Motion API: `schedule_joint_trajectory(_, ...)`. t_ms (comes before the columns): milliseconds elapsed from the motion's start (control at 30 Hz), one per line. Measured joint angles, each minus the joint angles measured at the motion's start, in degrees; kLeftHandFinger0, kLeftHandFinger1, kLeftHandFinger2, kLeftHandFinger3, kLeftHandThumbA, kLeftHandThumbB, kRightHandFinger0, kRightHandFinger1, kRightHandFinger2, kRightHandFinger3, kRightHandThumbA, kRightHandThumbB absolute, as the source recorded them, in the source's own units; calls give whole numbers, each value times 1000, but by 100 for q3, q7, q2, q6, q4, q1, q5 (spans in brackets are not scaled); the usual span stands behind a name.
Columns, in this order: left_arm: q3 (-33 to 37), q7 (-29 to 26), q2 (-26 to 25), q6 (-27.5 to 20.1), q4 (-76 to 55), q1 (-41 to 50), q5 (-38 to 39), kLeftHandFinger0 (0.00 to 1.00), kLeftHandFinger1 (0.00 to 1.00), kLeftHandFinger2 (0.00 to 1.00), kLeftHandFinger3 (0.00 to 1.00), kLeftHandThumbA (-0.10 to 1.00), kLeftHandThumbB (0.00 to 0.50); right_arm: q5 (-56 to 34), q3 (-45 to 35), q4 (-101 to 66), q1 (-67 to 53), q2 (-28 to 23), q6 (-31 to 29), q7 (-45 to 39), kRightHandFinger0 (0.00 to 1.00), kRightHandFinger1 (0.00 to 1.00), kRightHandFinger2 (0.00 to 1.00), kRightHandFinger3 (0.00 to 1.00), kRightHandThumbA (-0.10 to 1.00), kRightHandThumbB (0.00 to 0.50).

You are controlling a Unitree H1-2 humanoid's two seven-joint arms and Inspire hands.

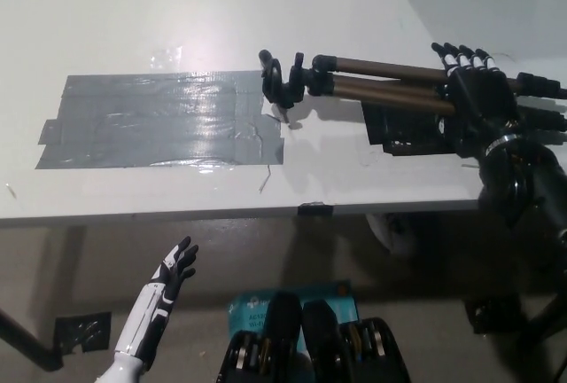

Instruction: A person hands a tripod to the robot which it grabs with its right hand and places in the middle of the table in front of it

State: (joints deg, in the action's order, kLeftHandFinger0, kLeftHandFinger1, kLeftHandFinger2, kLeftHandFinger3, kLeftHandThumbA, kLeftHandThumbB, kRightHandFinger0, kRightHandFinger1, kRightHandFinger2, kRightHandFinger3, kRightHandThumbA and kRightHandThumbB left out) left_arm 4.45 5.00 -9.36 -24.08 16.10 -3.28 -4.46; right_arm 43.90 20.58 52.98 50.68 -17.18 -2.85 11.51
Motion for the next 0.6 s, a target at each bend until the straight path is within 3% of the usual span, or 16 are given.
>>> schedule_joint_trajectory(133,0,0,0,7,1,0,0,990,1000,1000,1000,1000,276,-264,-24,-300,-2,-119,154,-517,1000,1000,1000,1000,463,500)
schedule_joint_trajectory(300,-1,0,0,16,1,0,1,990,1000,1000,1000,1000,267,-678,-116,-598,-2,-289,347,-1183,1000,1000,1000,1000,604,500)
schedule_joint_trajectory(367,-1,0,0,20,1,-1,1,989,1000,1000,1000,1000,269,-858,-184,-711,-2,-365,437,-1454,1000,1000,1000,1000,551,500)
schedule_joint_trajectory(467,-1,1,0,25,2,-1,1,989,1000,1000,1000,1000,273,-1158,-305,-838,-2,-462,567,-1803,1000,1000,1000,1000,809,500)
schedule_joint_trajectory(600,-2,1,-1,43,2,-4,1,992,1000,1000,1000,1000,271,-1633,-494,-982,2,-579,739,-2238,1000,1000,1000,1000,798,500)
